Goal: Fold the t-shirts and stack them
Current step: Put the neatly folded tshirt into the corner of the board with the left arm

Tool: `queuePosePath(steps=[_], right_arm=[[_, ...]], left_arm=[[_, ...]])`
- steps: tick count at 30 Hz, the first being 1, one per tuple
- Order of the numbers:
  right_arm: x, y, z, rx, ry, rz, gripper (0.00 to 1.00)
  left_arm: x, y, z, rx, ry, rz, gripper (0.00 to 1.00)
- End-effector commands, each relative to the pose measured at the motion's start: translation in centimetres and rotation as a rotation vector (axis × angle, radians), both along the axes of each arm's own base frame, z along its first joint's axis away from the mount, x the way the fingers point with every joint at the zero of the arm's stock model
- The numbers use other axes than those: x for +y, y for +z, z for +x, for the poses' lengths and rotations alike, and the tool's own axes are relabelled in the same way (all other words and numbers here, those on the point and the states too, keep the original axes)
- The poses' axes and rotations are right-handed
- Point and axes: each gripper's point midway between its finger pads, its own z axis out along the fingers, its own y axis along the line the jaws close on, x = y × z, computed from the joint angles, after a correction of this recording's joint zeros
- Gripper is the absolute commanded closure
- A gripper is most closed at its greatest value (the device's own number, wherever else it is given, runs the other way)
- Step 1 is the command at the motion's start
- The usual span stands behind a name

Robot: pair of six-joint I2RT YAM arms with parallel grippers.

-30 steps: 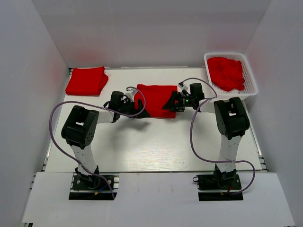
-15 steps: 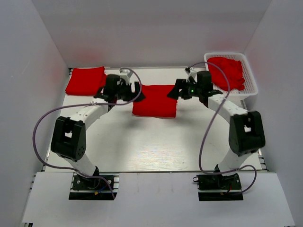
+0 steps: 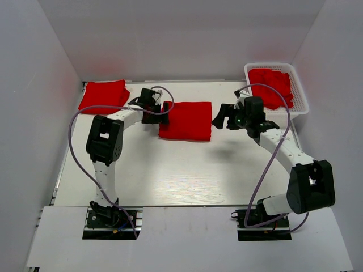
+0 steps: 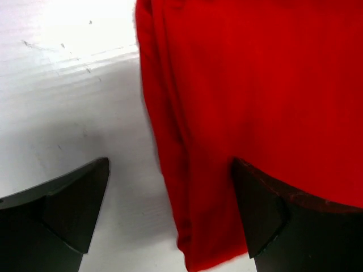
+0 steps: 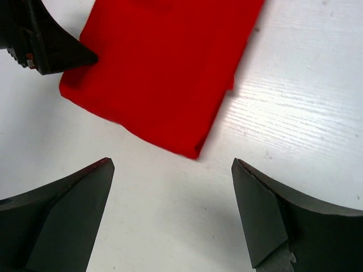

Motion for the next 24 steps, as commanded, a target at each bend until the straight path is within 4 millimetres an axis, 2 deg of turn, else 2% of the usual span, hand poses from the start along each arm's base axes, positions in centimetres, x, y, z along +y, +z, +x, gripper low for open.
queuePosePath(steps=[1, 5, 8, 10, 12, 15, 16, 17, 19, 20, 22, 24], right_arm=[[-1.1, 1.3, -0.3, -0.042, -0.044, -0.024, 0.1], [-1.8, 0.8, -1.0, -0.028, -0.064, -0.042, 0.1], [-2.2, 0.2, -1.6, -0.017, -0.079, -0.058, 0.1], [-2.5, 0.1, -1.9, -0.016, -0.087, -0.061, 0.1], [-2.6, -0.4, -2.1, -0.004, -0.091, -0.067, 0.1], [-2.5, -0.5, -2.6, 0.005, -0.085, -0.056, 0.1], [-2.4, -0.4, -2.6, 0.0, -0.086, -0.05, 0.1], [-2.4, -0.7, -2.8, 0.006, -0.082, -0.053, 0.1], [-2.6, -0.6, -2.9, -0.003, -0.091, -0.05, 0.1], [-3.0, -0.7, -2.9, -0.003, -0.106, -0.056, 0.1], [-3.1, -0.7, -3.0, -0.009, -0.116, -0.064, 0.1], [-3.4, -0.7, -3.0, -0.019, -0.13, -0.064, 0.1]], left_arm=[[-0.8, 2.0, 1.5, -0.052, -0.018, 0.018, 0.0], [-1.7, 0.0, 1.0, -0.002, -0.063, -0.008, 0.01], [-2.8, -0.6, 0.6, -0.012, -0.118, -0.006, 0.1], [-1.8, -2.3, 0.2, 0.02, -0.109, 0.055, 0.16], [-1.7, -3.3, -0.1, 0.033, -0.108, 0.094, 0.21], [-2.0, -4.5, -0.2, 0.049, -0.126, 0.139, 0.25], [-2.1, -4.1, 0.2, 0.038, -0.126, 0.136, 0.29], [-2.0, -4.9, 0.0, 0.057, -0.136, 0.149, 0.34], [-2.3, -4.7, 0.2, 0.056, -0.15, 0.143, 0.58], [-2.4, -5.2, 0.1, 0.064, -0.17, 0.144, 0.72], [-2.5, -4.9, 0.2, 0.058, -0.189, 0.143, 1.0], [-2.6, -3.6, 0.7, 0.016, -0.211, 0.149, 1.0]])
